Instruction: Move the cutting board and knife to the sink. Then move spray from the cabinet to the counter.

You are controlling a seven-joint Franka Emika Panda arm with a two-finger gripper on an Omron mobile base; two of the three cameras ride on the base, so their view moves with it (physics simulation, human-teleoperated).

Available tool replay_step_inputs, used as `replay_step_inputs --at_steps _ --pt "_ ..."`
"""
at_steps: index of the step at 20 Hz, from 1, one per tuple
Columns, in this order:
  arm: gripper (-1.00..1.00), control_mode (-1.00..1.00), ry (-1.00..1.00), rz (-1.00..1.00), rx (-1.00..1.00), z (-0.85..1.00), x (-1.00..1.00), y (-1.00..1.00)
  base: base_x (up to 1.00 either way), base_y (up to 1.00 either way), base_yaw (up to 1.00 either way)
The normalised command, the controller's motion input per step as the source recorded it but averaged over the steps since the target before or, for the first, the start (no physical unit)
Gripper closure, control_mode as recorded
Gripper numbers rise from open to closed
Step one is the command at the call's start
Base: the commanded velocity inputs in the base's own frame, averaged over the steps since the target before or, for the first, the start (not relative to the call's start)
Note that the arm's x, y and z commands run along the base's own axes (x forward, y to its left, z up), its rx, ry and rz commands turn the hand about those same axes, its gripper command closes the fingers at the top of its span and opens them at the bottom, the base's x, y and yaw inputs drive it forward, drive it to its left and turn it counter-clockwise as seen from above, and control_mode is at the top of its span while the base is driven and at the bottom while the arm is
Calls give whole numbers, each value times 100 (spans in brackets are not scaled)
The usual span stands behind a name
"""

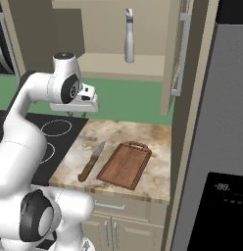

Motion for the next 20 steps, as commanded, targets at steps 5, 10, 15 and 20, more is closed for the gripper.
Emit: replay_step_inputs --at_steps 5,10,15,20 --pt "-100 -100 -4 0 2 -2 -11 -5 0 0 0" --pt "-100 -100 -12 0 5 -4 -13 -22 0 0 0" --pt "-100 -100 -21 3 0 -17 -3 -32 0 0 0" --pt "-100 -100 -5 1 0 -26 0 -29 0 0 0"
